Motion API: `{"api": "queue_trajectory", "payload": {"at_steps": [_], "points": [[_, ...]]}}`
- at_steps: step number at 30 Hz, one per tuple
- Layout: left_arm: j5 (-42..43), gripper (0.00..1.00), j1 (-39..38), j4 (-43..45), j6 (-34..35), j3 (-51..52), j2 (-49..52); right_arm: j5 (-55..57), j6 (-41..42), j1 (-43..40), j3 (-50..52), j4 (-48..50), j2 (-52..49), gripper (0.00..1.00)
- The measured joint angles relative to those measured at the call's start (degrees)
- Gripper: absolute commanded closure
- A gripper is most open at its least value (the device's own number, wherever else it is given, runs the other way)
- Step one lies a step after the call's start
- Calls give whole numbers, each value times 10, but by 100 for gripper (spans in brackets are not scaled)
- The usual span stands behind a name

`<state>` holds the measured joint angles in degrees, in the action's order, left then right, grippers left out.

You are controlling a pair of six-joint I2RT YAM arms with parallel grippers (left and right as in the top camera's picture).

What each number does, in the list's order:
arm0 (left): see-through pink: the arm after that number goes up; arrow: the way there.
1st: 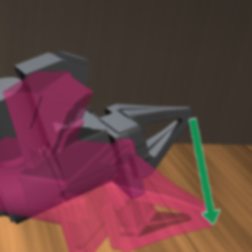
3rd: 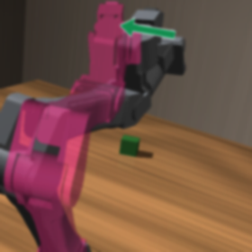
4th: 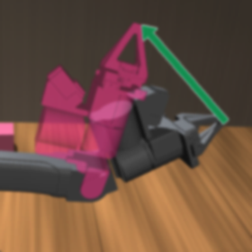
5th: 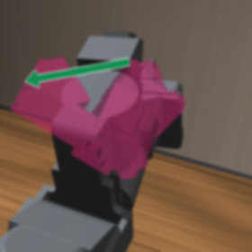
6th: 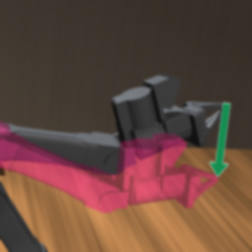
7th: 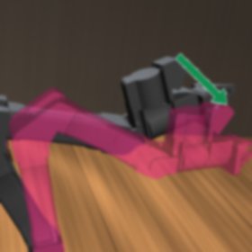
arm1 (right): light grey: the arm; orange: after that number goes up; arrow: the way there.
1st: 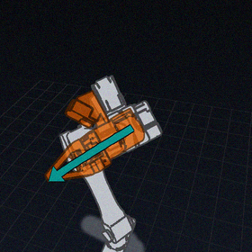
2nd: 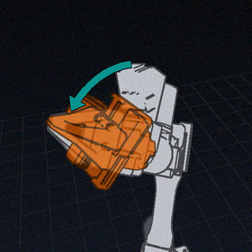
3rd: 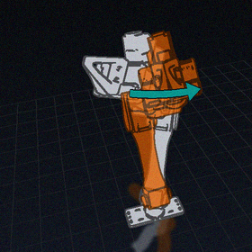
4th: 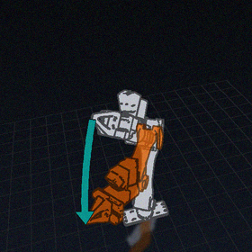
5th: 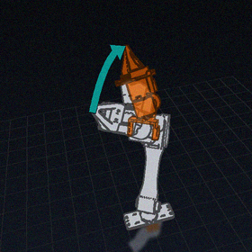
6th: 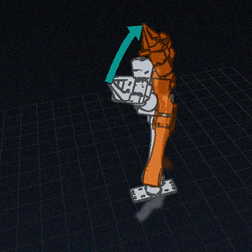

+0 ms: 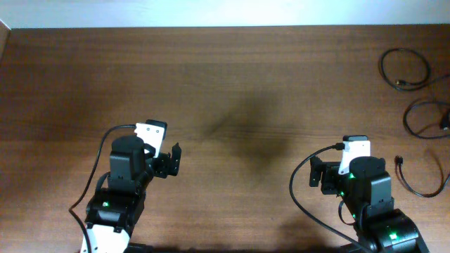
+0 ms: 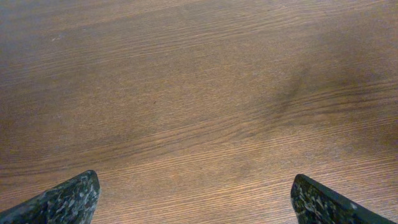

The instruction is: Untangle cables

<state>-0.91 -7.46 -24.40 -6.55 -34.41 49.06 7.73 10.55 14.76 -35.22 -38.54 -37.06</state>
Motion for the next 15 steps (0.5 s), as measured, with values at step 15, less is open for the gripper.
{"api": "queue_trajectory", "payload": {"at_steps": [15], "points": [[0, 1, 0, -6, 0, 0, 0, 4, 0, 0, 0, 0, -147, 1]]}}
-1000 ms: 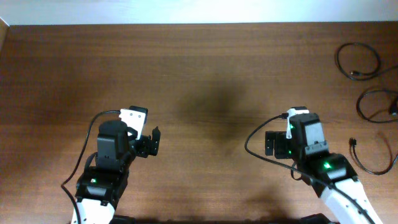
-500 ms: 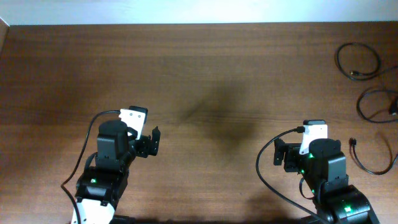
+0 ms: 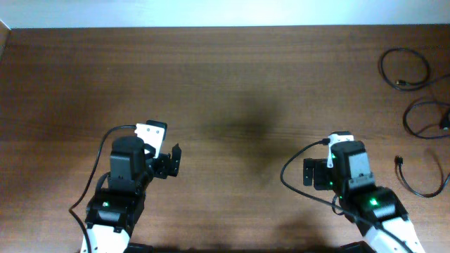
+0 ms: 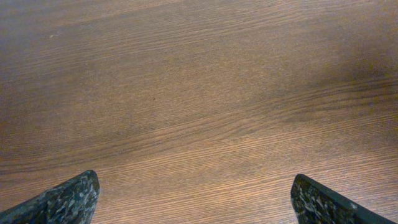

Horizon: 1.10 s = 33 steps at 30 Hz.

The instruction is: Untangle cables

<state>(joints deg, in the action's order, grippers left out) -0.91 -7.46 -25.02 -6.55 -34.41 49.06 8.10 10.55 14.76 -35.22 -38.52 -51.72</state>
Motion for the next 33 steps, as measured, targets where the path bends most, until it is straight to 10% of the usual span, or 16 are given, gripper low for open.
{"api": "queue_trajectory", "payload": {"at_steps": [5, 10, 33], "points": [[0, 1, 0, 0, 0, 0, 0, 0, 0, 16, 7, 1, -143, 1], [0, 1, 0, 0, 0, 1, -1, 0, 0, 49, 26, 2, 123, 1], [0, 1, 0, 0, 0, 1, 0, -2, 0, -88, 26, -131, 325, 1]]}}
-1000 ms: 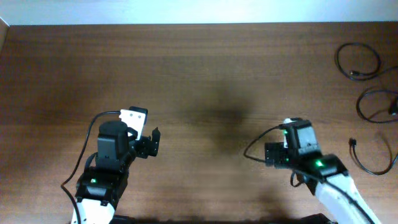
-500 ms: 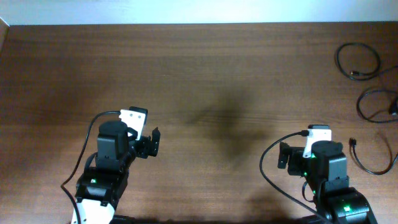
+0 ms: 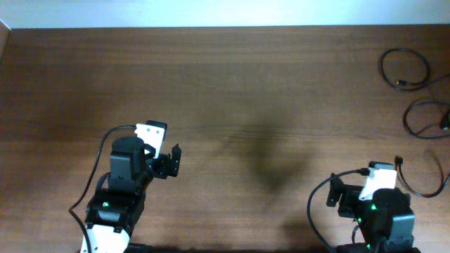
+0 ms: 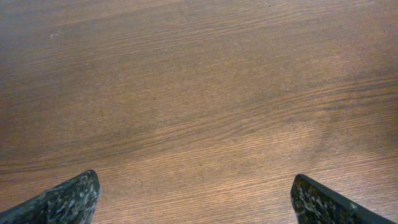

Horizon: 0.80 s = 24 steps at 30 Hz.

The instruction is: Untangle cables

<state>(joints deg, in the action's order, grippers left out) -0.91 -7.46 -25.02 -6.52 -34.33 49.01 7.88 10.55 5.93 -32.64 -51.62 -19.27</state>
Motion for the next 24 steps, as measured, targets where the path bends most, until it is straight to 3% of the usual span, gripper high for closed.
{"api": "queue_trajectory", "payload": {"at_steps": [3, 7, 13, 24], "points": [[0, 1, 0, 0, 0, 0, 0, -4, 0, -33, 0, 2, 29, 1], [0, 1, 0, 0, 0, 0, 0, -66, 0, -48, 74, 122, 85, 1], [0, 1, 0, 0, 0, 0, 0, -85, 0, -54, 147, 157, 162, 1], [0, 1, 0, 0, 0, 0, 0, -89, 0, -56, 273, 430, 185, 1]]}}
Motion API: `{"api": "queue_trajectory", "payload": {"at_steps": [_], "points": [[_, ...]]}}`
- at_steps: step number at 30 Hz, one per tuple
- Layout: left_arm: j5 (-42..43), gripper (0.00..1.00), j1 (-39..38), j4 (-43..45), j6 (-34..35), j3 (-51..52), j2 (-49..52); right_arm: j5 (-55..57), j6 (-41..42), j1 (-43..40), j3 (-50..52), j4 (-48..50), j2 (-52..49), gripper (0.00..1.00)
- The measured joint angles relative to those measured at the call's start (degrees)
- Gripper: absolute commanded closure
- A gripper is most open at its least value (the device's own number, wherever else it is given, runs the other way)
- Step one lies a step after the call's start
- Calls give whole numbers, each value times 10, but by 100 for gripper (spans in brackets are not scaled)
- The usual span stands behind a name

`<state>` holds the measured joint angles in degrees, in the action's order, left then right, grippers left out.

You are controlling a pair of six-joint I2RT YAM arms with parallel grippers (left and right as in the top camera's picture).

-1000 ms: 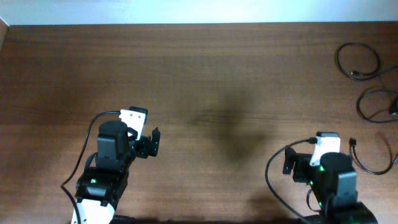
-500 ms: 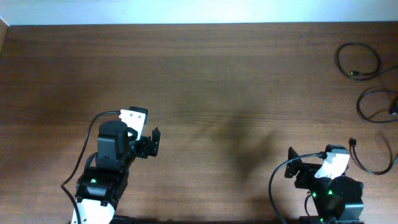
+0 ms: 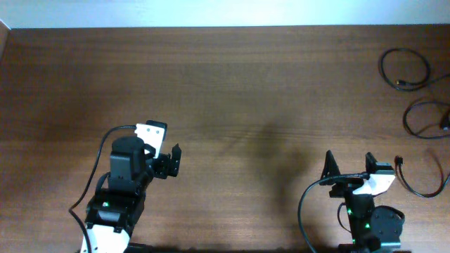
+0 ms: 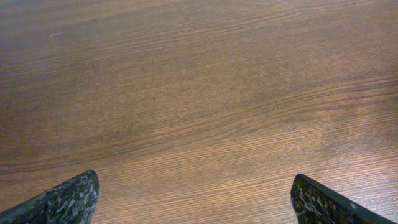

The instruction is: Untangle cables

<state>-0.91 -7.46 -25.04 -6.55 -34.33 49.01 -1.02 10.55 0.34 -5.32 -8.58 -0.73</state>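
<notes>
Black cables lie at the table's right edge: a closed loop (image 3: 404, 69) at the back, a second loop (image 3: 424, 116) running out of view, and a curved cable (image 3: 420, 188) whose plug (image 3: 399, 161) lies just right of my right gripper (image 3: 349, 164). That gripper is open, fingers spread wide, holding nothing. My left gripper (image 3: 169, 161) hangs at the lower left, far from the cables. In the left wrist view it (image 4: 196, 196) is open, with only bare wood between its fingertips (image 4: 68, 198).
The brown wooden table (image 3: 232, 84) fills the view, with a pale wall strip along its far edge. Both arms' own black leads curl beside their bases near the front edge.
My right arm has shifted slightly left and turned, and its fingers now show spread wide near the curved cable's plug. The left arm and the cables are unchanged.
My right arm stood at the lower right, then a little further left, then drawn back toward the front edge. Now its gripper stands open beside the curved cable's plug. The left gripper stayed open over bare wood throughout, and no cable moved.
</notes>
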Motion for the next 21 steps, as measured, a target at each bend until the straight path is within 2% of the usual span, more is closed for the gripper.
{"api": "queue_trajectory", "payload": {"at_steps": [2, 4, 6, 8, 21], "points": [[0, 1, 0, 0, 0, 0, 0, 0, 0, 0, 29, 78, 1, 1], [0, 1, 0, 0, 0, 0, 0, 0, 0, 0, 43, 101, 1, 1], [0, 1, 0, 0, 0, 0, 0, 0, 0, 0, 45, 94, 1, 1], [0, 1, 0, 0, 0, 0, 0, 0, 0, 0, 47, 44, 1, 1], [0, 1, 0, 0, 0, 0, 0, -1, 0, -26, 47, 43, 0, 1]]}}
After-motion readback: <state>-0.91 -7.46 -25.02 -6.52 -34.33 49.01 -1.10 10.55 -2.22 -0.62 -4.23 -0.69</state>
